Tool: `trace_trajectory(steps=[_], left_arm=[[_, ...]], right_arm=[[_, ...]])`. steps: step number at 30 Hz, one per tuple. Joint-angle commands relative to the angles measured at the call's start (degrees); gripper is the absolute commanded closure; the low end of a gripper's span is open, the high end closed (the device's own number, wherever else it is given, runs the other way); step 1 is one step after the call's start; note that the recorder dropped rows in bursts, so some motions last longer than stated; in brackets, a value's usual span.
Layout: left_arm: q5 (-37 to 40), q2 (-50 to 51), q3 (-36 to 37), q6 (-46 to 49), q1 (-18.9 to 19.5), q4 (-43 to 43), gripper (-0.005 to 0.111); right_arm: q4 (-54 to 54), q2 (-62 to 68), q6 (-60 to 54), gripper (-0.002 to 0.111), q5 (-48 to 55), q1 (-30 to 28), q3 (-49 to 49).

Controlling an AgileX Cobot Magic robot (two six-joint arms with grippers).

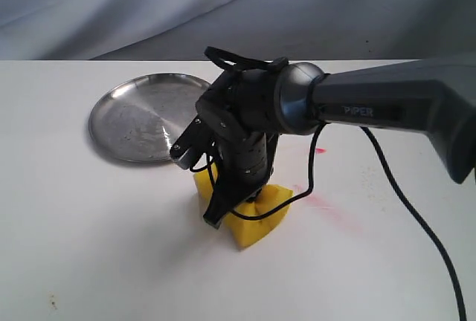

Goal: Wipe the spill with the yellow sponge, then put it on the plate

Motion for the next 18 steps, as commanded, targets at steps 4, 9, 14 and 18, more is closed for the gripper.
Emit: trace_trajectory(steps=[4, 9, 14, 18], left_arm=[[-0.4, -0.2, 0.0, 0.0, 0.0, 0.1, 0.107], [-0.4, -0.2, 0.0, 0.0, 0.0, 0.1, 0.107], [-0.4, -0.2, 0.0, 0.0, 0.0, 0.1, 0.107], [-0.4, -0.2, 0.0, 0.0, 0.0, 0.1, 0.107]], right_arm=[[-4.0, 1.2, 3.5, 0.108, -4.3, -6.7, 0.8], [-4.9, 1.2, 5.8, 0.108, -5.3, -17.4, 0.8], [-4.8, 1.2, 6.7, 0.108, 1.0, -25.5, 0.8], [-0.4, 1.2, 4.7, 0.108, 6.1, -26.7, 2.0]])
